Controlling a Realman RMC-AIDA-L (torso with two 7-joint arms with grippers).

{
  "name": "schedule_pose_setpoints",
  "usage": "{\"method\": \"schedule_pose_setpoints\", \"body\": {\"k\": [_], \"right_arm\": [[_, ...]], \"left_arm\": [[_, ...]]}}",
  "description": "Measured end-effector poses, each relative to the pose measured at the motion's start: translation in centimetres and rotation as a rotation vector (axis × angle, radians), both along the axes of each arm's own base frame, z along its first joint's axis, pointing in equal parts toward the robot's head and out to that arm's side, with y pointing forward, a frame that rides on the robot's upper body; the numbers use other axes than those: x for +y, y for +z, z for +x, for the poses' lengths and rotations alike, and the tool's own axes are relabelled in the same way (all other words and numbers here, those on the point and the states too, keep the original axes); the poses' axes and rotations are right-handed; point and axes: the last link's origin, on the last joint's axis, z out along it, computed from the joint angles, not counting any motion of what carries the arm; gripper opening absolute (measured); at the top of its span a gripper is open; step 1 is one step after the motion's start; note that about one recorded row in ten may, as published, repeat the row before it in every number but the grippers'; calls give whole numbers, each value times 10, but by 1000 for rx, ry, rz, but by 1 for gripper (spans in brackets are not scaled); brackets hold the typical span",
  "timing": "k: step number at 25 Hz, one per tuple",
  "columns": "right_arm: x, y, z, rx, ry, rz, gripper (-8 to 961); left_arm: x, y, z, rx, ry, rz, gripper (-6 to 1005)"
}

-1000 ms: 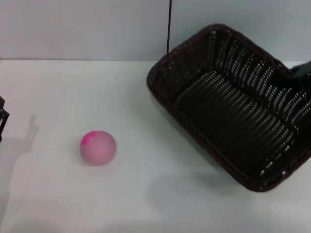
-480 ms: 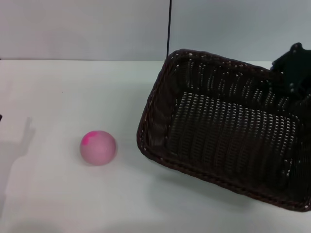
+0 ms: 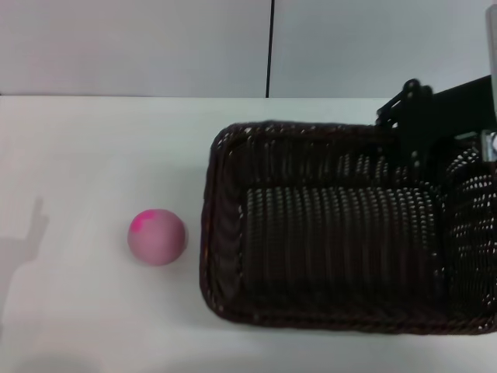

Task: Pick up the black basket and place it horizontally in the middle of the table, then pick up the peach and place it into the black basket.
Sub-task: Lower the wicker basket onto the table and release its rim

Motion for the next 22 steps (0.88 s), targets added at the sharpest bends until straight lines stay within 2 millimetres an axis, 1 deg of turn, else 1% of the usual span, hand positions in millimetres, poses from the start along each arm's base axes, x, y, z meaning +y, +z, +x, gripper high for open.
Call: {"method": "schedule_pose_setpoints", "body": {"k": [2,8,14,21,22], "right_arm": [[-4,-8,0,-14,24,-19,174],[-6,-14,5,-40,29,-17,183],[-12,-22,12,-78,38,-8,200],[-14,-23,14,-65,33,11,221],[-14,-23,14,-61,32,15,257]], "left_arm": [[-2,-1,0,0,0,-5,732],[-2,-2,1,1,-5,-12,728],[-3,-3,1,2,-10,-20,724],[-2,-3,2,0,-12,-20,719],[-2,-4,2,0,-13,-20,719]]}}
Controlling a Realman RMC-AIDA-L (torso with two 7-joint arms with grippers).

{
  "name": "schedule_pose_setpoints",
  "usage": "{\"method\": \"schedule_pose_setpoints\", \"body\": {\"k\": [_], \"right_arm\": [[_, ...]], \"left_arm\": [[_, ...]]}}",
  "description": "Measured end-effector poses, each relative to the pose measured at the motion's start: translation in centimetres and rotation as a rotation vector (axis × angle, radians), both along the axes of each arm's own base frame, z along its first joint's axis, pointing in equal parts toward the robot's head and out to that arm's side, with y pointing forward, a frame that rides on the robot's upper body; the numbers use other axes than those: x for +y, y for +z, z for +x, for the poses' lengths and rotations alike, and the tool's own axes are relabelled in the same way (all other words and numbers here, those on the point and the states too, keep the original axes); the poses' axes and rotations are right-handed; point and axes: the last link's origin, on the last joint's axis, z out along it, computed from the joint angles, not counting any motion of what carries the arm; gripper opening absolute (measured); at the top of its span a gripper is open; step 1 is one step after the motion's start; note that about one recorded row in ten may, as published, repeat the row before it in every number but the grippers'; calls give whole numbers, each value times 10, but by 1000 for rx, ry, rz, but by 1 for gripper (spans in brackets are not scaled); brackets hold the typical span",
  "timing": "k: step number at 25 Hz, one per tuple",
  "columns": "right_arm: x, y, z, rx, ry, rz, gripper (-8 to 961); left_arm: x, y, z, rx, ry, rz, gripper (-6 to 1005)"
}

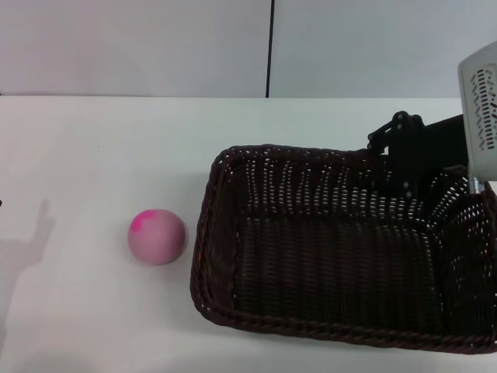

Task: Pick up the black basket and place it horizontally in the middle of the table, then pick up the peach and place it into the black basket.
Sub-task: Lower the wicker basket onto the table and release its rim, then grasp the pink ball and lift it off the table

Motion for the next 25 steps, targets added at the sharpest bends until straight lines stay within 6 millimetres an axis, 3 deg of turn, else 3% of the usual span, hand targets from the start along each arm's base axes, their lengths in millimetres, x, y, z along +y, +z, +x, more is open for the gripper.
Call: {"method": "schedule_pose_setpoints", "body": {"k": [5,14,20,22,25], "right_arm": [[-3,4,1,20,0,24,437],[-32,34,-1,265,-22,116,565],[-61,73,15,730,-142,191,579],[-78,91,37,982,-178,269,579],[-89,98,56,1116,-193,334,579]], "left_arm": [[0,-1,1,3,-8,-9,715],[-2,3,6,24,-166,-142,709],[3,25,1,18,-298,-383,705],[8,33,0,25,-324,-521,704],[13,36,2,33,-342,-615,701]]}}
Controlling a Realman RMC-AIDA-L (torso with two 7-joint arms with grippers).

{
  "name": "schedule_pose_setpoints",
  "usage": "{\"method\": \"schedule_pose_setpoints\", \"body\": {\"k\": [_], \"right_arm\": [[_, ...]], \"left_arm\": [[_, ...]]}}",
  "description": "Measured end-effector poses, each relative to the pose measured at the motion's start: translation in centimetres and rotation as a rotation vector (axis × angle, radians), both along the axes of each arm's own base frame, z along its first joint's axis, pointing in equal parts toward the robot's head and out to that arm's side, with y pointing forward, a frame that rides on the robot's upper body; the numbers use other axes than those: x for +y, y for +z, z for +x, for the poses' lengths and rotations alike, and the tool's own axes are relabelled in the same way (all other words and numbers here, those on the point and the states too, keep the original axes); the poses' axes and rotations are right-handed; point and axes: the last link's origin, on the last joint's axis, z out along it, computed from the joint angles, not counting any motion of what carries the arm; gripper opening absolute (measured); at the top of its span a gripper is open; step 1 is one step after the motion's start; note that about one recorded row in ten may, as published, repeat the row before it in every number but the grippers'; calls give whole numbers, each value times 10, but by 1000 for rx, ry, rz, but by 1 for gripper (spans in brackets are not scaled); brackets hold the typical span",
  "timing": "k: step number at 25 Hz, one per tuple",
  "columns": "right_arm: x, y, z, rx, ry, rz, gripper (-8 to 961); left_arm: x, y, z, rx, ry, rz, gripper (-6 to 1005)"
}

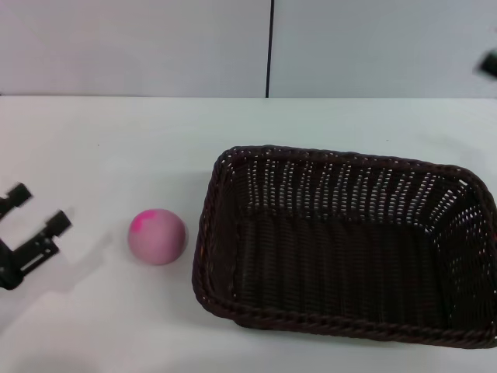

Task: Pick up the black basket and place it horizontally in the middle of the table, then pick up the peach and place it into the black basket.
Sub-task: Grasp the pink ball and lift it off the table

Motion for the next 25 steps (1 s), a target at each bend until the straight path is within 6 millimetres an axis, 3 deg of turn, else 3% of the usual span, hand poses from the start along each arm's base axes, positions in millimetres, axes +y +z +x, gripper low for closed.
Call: {"method": "schedule_pose_setpoints", "body": {"k": [2,7,12,17,25], "right_arm": [[-14,2,27,170,-78,60,579],[-35,-5,60,358,-180,130,579],[-50,-13,71,431,-213,161,578],[-57,-15,72,450,-210,159,578],[-56,-19,71,463,-206,140,578]], "left_arm": [[7,-3,3,44,-24,-115,700],[18,-18,6,109,-49,-225,697],[33,-36,11,159,-70,-295,693],[40,-51,14,191,-92,-258,690],[45,-62,15,210,-91,-251,684]]}}
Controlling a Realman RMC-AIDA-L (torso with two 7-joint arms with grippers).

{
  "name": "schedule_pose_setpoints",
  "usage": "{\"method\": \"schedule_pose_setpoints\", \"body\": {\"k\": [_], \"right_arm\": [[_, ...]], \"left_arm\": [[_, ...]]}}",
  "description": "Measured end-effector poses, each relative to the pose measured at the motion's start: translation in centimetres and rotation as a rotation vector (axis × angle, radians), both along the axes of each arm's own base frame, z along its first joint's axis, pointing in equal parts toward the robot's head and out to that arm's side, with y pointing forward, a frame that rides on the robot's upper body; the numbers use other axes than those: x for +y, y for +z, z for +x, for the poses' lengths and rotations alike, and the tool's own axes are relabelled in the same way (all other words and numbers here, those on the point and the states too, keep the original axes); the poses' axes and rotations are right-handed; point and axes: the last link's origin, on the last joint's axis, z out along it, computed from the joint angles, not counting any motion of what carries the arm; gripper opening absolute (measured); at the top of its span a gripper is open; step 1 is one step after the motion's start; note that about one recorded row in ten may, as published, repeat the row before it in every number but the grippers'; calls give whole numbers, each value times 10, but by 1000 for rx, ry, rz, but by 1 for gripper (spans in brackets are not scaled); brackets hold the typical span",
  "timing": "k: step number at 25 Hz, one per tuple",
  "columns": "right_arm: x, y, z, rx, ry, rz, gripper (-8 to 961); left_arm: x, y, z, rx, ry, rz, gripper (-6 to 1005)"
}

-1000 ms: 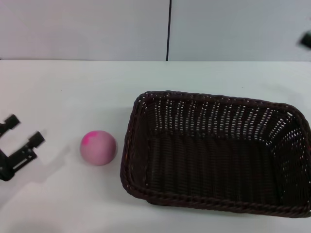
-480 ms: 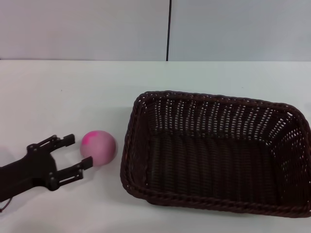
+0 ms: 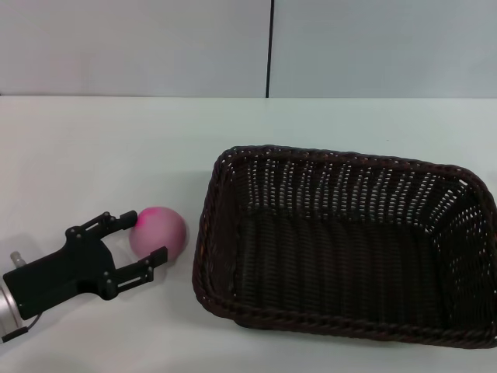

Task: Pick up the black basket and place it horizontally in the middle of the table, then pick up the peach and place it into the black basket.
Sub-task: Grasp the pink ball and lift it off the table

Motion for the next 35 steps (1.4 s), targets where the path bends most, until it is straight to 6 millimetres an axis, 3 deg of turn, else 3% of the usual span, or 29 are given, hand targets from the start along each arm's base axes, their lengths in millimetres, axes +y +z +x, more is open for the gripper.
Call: {"method": "schedule_pose_setpoints", "body": {"k": [12,16,25,26,28,30,31,35], "right_arm": [[1,-10,6,28,-51,17,579],[0,-10,8,36,-64,24,579],[-2,-11,11,57,-87,30,579],[-2,-11,11,58,-87,30,579],[-2,-11,11,58,-88,30,579],[-3,-11,11,58,-89,30,578],[-2,-11,11,58,-89,30,578],[-1,-11,10,59,-86,30,578]], "left_arm": [[-3,-3,1,10,-26,-2,676],[-5,-5,3,11,-52,12,449],[-3,-1,3,2,-50,56,170],[-2,7,1,-25,-27,115,139],[-2,7,1,-25,-27,115,129],[-2,17,0,-56,-10,180,119],[-3,33,2,-110,-22,262,113],[-6,44,13,-183,-84,307,93]]}}
